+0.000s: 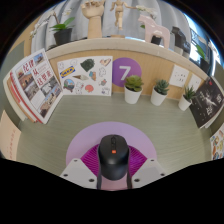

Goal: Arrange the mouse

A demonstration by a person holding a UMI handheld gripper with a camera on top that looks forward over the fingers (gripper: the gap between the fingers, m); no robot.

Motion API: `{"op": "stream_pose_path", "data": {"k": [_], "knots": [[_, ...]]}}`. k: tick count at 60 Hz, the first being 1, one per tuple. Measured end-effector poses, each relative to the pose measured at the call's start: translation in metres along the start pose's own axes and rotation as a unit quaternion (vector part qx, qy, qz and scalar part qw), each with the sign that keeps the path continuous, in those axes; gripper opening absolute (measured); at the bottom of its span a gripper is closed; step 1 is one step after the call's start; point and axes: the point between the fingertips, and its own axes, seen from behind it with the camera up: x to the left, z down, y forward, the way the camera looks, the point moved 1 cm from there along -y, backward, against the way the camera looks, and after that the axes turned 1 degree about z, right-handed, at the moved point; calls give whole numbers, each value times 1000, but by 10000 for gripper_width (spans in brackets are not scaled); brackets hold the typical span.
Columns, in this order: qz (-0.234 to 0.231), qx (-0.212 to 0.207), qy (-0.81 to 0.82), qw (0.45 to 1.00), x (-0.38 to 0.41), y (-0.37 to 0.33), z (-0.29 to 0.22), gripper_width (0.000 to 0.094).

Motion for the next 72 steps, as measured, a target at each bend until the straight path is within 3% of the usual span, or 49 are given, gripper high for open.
{"op": "stream_pose_path", "data": {"k": [7,18,19,23,25,28,47,64,72], "knots": [[7,-11,-8,1000,0,2,5,360],[4,-4,16,1000,0,3,7,512],[4,-2,19,1000,-1,3,7,541],[32,8,15,999,-14,-2,8,816],[40,10,10,999,-17,-6,7,884],[42,8,8,999,-18,-17,2,842],[20,-51,16,998,4,-164,-20,859],[6,-111,27,993,-3,-292,-3,860],[-9,-120,34,992,-6,-332,21,848]]}}
